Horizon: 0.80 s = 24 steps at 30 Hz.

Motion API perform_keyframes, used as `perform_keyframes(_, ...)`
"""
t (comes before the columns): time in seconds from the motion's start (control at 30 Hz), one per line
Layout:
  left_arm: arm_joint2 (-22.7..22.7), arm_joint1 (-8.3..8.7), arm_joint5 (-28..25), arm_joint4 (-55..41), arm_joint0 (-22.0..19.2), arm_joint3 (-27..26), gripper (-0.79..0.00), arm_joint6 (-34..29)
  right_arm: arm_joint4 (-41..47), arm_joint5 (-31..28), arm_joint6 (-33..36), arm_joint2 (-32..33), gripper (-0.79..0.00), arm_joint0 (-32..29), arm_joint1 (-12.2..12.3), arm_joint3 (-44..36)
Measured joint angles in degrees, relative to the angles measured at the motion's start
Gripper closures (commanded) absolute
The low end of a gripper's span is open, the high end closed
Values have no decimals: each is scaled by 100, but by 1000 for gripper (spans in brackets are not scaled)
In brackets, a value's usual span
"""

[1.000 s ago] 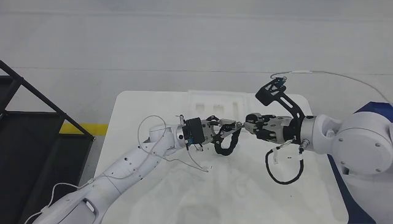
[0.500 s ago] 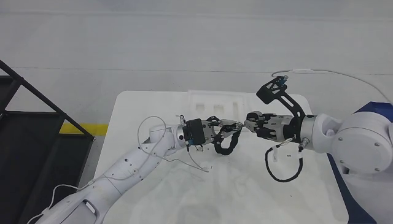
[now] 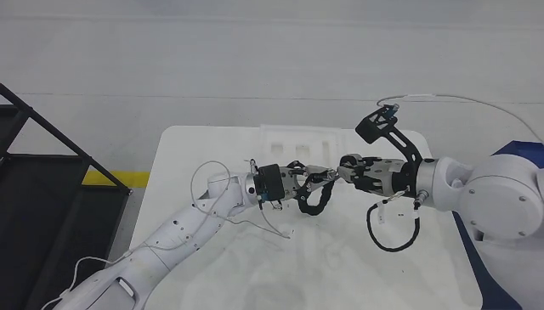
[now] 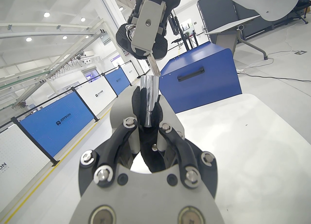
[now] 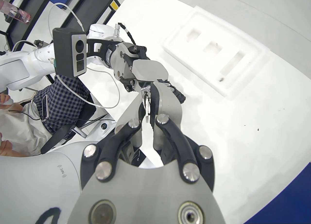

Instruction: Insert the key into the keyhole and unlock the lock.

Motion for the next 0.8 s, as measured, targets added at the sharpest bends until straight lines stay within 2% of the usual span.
perform_keyframes(0.5,8,-171,-245,-710,80,368,0,152,-390,-199,-779,11,0,-186,17,-259)
perform_keyframes(0.8,8,-169,-244,-704,80,366,0,150,-393,-199,-783,12,0,-194,18,-261)
